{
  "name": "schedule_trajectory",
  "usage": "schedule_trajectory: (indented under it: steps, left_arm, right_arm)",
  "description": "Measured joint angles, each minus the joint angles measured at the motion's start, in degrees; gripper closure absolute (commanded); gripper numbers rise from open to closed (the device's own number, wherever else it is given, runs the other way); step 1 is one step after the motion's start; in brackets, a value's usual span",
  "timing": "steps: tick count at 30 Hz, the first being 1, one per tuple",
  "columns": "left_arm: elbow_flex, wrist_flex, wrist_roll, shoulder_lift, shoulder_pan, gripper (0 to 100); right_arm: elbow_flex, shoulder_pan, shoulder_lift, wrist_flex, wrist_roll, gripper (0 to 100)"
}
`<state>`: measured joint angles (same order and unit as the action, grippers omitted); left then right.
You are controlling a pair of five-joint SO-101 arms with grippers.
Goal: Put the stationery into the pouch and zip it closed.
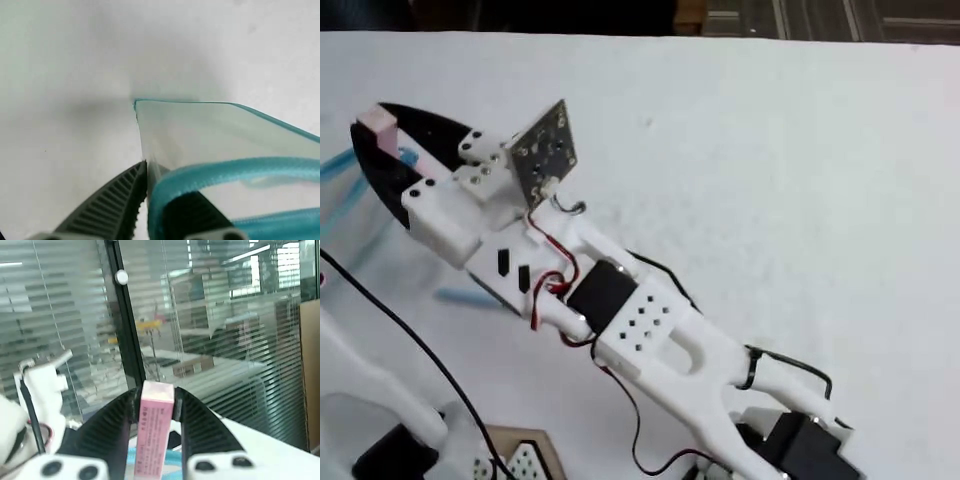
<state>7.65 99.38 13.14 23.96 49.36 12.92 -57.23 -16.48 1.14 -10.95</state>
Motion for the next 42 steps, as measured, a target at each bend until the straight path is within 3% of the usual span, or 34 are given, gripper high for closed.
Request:
schedule_trajectory:
  steps: [25, 36, 42]
  left_arm:
    - [0.0, 0.0, 0.0, 0.0, 0.0, 98]
    - [0.0, 0.0, 0.0, 0.0, 0.0, 98]
    - [0.0, 0.0, 0.0, 0.0, -2.5, 98]
  right_arm:
    - [-5.1, 1.8, 6.4, -2.8, -0.6, 98.1]
    - [-5.1, -1.5, 6.4, -2.8, -0.6, 98.1]
    - [-5.1, -1.8, 6.8, 2.5, -0.6, 98.1]
